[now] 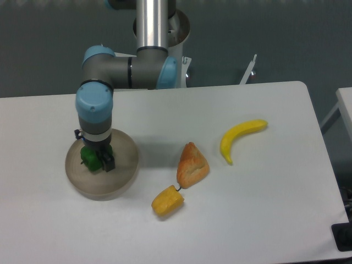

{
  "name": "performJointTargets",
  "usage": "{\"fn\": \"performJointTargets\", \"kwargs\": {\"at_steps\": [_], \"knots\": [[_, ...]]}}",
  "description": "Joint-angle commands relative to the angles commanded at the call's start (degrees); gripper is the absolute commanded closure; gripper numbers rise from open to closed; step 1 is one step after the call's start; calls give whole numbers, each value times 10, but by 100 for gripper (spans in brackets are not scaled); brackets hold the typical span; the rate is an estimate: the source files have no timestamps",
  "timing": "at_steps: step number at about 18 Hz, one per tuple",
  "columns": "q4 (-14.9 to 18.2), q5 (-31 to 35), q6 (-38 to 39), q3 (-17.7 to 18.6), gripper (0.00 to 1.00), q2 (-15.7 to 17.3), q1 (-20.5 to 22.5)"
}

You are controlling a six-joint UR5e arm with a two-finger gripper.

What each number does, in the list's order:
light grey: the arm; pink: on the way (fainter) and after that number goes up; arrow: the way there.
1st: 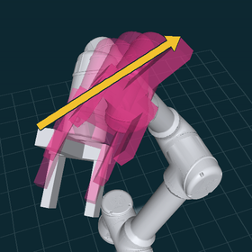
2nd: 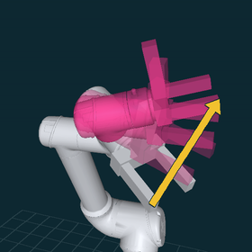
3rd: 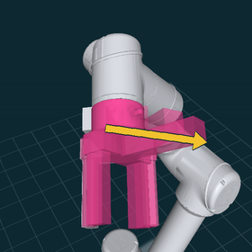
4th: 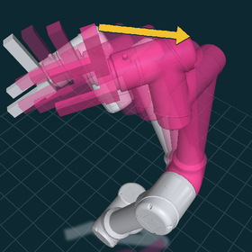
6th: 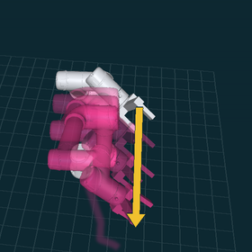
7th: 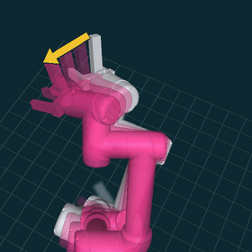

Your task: Place the green pepper on the plate

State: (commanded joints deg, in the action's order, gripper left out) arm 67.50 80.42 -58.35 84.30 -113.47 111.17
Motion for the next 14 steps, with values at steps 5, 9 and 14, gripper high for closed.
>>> {"fn": "performJointTargets", "kwargs": {"at_steps": [5, 9, 14], "knots": [[4, 19, -41, -30, 0, 14, 51], [12, 39, -130, -41, 0, 22, 106], [33, 84, -222, -34, 0, 19, 156]]}}
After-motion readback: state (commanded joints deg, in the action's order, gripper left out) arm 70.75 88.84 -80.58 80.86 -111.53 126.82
